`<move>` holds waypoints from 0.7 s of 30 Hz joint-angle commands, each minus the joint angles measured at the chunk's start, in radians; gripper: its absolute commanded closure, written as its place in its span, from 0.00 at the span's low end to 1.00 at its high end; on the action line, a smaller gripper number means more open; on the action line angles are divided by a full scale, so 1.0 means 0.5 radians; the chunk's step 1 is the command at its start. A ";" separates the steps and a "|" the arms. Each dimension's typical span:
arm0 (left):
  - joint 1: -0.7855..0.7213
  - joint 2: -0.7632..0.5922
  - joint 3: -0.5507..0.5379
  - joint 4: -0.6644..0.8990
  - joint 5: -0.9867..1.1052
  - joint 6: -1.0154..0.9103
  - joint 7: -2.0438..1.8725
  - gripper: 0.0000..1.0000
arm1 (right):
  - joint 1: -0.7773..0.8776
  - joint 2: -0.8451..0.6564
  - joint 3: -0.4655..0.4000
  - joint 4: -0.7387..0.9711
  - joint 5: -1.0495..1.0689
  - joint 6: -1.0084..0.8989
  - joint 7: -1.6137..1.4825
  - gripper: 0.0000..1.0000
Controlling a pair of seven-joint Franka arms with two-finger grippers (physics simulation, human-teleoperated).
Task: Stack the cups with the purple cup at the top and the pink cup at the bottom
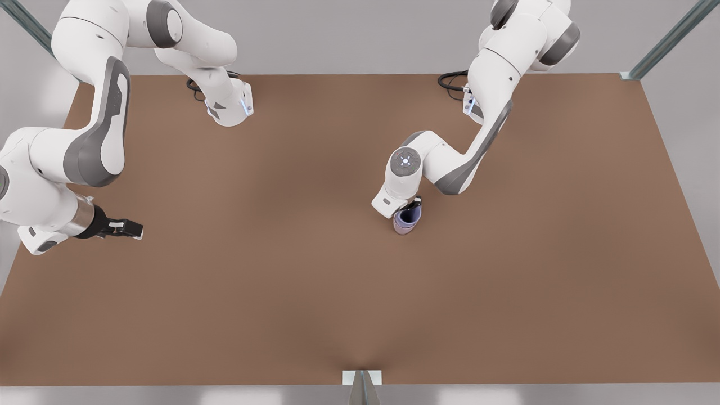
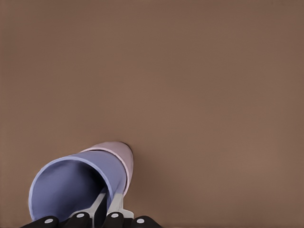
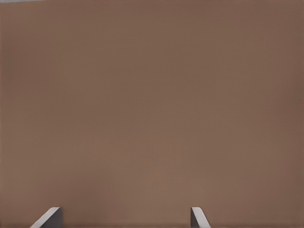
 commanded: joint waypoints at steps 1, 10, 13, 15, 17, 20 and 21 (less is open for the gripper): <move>0.000 -0.001 -0.001 0.001 0.001 0.002 -0.078 0.72 | 0.000 -0.003 0.000 0.001 0.001 -0.003 0.002 0.00; 0.003 -0.035 0.002 0.007 0.032 -0.028 -0.047 0.00 | 0.000 0.000 0.000 0.001 0.001 0.000 0.002 0.00; 0.028 -0.097 0.039 0.283 0.026 -0.491 0.161 0.00 | 0.000 0.003 0.000 0.001 0.001 0.000 0.002 0.00; 0.028 -0.118 0.226 0.452 -0.057 -0.722 0.468 0.00 | 0.000 0.003 0.000 0.001 0.001 0.000 0.002 0.00; 0.028 -0.231 0.536 0.467 -0.210 -0.826 0.983 0.00 | 0.000 0.003 0.000 0.001 0.001 0.000 0.002 0.00; 0.153 -0.385 0.696 0.480 -0.315 -0.989 1.318 0.00 | 0.000 0.003 0.000 0.001 0.001 0.000 0.002 0.00; 0.316 -0.434 0.540 0.480 -0.318 -1.022 1.373 0.00 | 0.000 0.003 0.000 0.001 0.001 0.000 0.002 0.00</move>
